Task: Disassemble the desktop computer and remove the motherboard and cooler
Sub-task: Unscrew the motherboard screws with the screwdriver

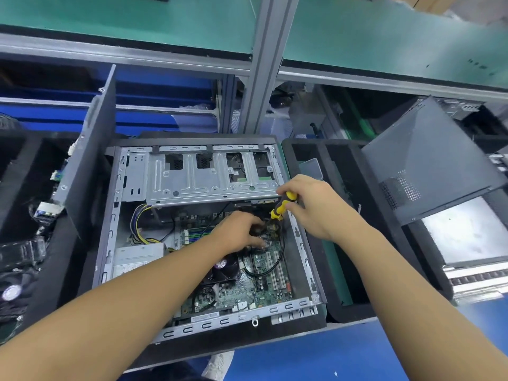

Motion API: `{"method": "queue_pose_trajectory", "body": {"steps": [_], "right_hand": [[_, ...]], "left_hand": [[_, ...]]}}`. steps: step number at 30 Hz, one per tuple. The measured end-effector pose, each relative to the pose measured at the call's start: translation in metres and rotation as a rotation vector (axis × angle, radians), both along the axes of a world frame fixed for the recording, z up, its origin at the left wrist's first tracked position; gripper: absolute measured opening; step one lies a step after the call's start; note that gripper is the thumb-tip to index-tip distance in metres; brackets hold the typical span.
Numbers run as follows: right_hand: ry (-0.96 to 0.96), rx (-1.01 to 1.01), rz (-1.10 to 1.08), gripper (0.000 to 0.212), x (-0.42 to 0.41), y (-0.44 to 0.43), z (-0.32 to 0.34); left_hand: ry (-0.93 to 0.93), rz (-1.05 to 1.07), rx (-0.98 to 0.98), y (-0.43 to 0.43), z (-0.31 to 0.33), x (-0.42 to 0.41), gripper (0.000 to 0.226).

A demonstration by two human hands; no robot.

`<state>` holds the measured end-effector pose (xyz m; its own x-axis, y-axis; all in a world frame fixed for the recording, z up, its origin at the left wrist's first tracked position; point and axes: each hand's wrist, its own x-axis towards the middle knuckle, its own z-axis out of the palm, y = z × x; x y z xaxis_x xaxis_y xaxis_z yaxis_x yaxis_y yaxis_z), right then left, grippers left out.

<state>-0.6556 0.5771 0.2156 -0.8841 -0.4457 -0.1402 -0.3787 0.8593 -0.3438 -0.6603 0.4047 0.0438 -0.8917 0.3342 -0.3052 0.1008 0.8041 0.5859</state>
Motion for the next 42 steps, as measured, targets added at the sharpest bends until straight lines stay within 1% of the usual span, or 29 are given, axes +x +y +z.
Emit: {"method": "queue_pose_trajectory", "body": {"steps": [4, 8, 10, 13, 16, 21, 26, 29, 32, 33, 35, 37, 39, 40, 41, 42], "right_hand": [[0.009, -0.004, 0.003, 0.028, 0.003, 0.0, 0.007], [0.051, -0.07, -0.022, 0.025, 0.009, 0.007, 0.014], [0.073, -0.095, -0.029, 0.024, 0.014, 0.013, 0.018], [0.082, -0.138, -0.047, 0.024, 0.021, 0.023, 0.022], [0.099, -0.171, -0.069, 0.024, 0.027, 0.033, 0.024], [0.076, -0.201, -0.081, 0.023, 0.031, 0.042, 0.021], [0.059, -0.187, -0.065, 0.024, 0.03, 0.047, 0.016], [0.061, -0.211, -0.062, 0.023, 0.027, 0.049, 0.013], [0.063, -0.246, -0.063, 0.021, 0.022, 0.046, 0.008], [0.065, -0.266, -0.061, 0.02, 0.021, 0.043, 0.007], [0.08, -0.311, -0.061, 0.017, 0.018, 0.034, 0.005], [0.114, -0.381, -0.086, 0.018, 0.016, 0.025, 0.005], [0.151, -0.467, -0.163, 0.023, 0.014, 0.021, 0.007], [0.178, -0.505, -0.214, 0.026, 0.012, 0.021, 0.008], [0.213, -0.539, -0.271, 0.028, 0.01, 0.023, 0.009], [0.256, -0.569, -0.336, 0.029, 0.008, 0.026, 0.011]], "left_hand": [[0.042, 0.01, -0.053, 0.005, 0.001, 0.003, 0.054], [0.185, 0.073, -0.227, 0.026, 0.004, 0.009, 0.029], [0.201, 0.131, -0.312, 0.039, 0.004, 0.014, 0.021], [0.222, 0.184, -0.411, 0.053, 0.001, 0.016, 0.022], [0.24, 0.207, -0.457, 0.063, -0.001, 0.015, 0.024], [0.199, 0.277, -0.456, 0.074, -0.003, 0.014, 0.018], [0.206, 0.245, -0.439, 0.073, -0.005, 0.011, 0.017], [0.235, 0.222, -0.353, 0.068, -0.005, 0.015, 0.018], [0.211, 0.233, -0.245, 0.061, -0.002, 0.018, 0.023], [0.18, 0.258, -0.16, 0.059, 0.001, 0.019, 0.024], [0.093, 0.325, 0.074, 0.053, 0.008, 0.019, 0.032], [0.024, 0.376, 0.223, 0.046, 0.018, 0.019, 0.042], [-0.108, 0.409, 0.369, 0.037, 0.029, 0.017, 0.045], [-0.193, 0.41, 0.491, 0.032, 0.036, 0.017, 0.046], [-0.267, 0.39, 0.601, 0.028, 0.043, 0.017, 0.049], [-0.297, 0.349, 0.682, 0.026, 0.051, 0.017, 0.051]]}}
